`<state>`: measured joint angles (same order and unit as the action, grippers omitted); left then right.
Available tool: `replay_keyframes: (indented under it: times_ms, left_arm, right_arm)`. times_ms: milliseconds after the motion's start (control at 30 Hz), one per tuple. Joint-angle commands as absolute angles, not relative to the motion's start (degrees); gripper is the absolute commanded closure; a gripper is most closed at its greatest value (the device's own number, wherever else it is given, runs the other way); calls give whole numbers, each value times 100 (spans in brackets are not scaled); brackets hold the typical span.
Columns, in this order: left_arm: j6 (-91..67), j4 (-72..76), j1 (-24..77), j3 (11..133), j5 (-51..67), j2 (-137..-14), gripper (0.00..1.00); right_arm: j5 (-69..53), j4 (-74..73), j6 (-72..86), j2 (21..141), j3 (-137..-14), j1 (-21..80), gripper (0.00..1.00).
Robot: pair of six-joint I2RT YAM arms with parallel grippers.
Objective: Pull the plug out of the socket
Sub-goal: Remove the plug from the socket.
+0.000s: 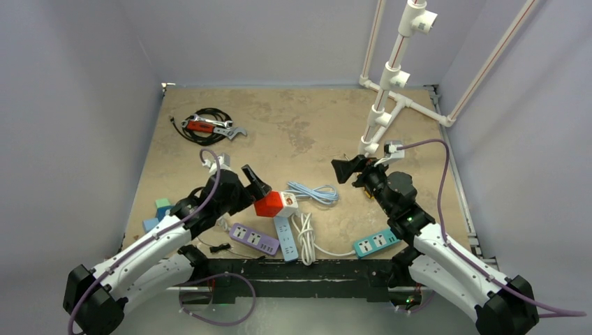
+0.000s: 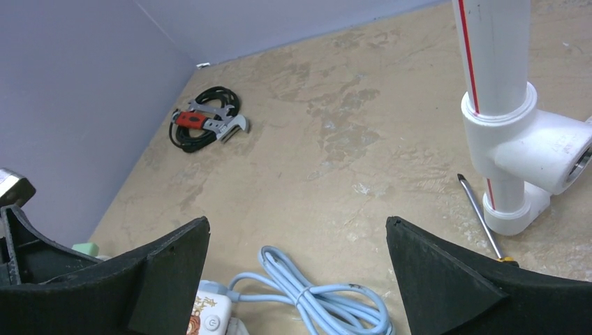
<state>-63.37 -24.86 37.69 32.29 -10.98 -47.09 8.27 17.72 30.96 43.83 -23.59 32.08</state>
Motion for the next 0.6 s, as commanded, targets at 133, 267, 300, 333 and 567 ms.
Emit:
replay_keyframes:
  times_ms: [133,267,300,333,567]
  left_arm:
    - [-6664,-1061,3696,2752,118,-5136,1]
    - [-6653,-988,3700,2722,170,-5061,4]
    - [-6648,-883,3700,2683,259,-5059,10]
    - [-6638,-761,3700,2633,360,-5060,20]
    - [-5687,-277,3692,3093,903,-5370,100]
  right_arm:
    - [923,1854,2945,4432,-2416,3199,1]
    - [898,1867,2936,4511,-2426,3200,1]
    - [893,1878,2931,4531,-2426,3206,1]
    - [865,1887,2923,4547,-2426,3200,1]
    - [-355,2609,2419,4534,-2223,3203,1]
